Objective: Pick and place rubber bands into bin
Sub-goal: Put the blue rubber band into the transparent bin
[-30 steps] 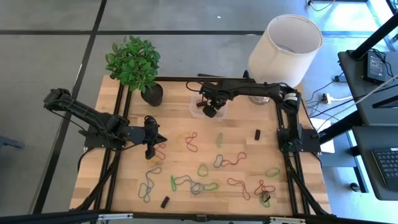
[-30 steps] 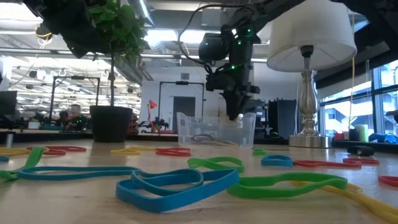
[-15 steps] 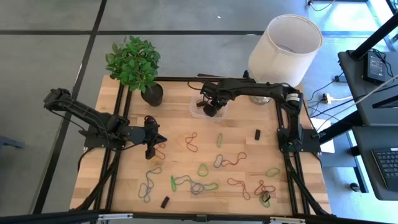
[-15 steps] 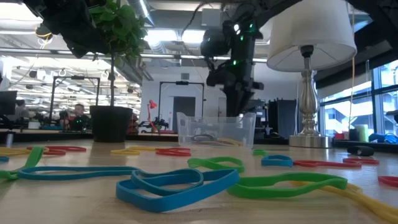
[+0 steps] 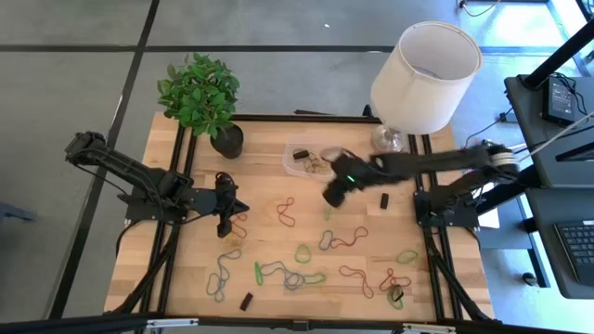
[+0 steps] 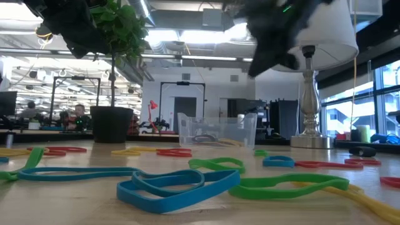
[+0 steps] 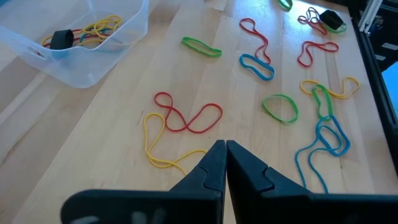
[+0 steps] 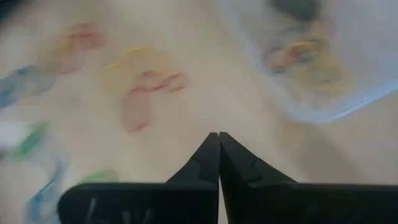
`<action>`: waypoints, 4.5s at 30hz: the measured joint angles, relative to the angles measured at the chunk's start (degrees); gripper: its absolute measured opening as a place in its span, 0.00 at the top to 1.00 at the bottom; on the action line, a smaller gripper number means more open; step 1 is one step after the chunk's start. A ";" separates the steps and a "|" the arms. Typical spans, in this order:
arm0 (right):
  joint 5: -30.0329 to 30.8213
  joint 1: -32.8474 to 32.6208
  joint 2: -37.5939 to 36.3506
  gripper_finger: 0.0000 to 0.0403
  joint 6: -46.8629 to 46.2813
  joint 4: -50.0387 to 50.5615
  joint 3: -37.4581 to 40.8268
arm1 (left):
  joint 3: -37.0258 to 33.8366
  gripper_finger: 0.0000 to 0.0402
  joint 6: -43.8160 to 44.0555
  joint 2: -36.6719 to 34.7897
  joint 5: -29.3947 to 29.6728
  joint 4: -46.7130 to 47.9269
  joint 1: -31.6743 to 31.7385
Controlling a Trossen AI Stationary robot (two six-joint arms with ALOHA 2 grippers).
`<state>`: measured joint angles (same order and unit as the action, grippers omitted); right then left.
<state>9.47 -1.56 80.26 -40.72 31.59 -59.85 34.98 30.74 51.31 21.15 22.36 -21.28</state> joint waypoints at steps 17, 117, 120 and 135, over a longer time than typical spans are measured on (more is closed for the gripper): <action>-0.29 -24.44 -11.56 0.99 -19.23 -2.36 18.18 | 4.71 0.99 -7.81 4.34 1.16 -0.52 -1.71; 0.04 -37.29 -12.04 0.99 -0.75 2.37 18.16 | 18.91 0.99 44.61 47.90 -31.54 23.98 -13.07; 0.03 -37.29 -12.04 0.99 -0.75 2.31 18.16 | 23.45 0.99 44.57 48.16 -30.75 24.06 -13.09; 0.53 -37.25 -12.06 0.99 -2.40 -1.04 18.14 | 55.56 0.99 34.45 48.00 -13.40 46.79 -5.97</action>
<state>10.00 -38.81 68.20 -43.12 30.55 -41.71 90.54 65.19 99.31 7.75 69.15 -27.24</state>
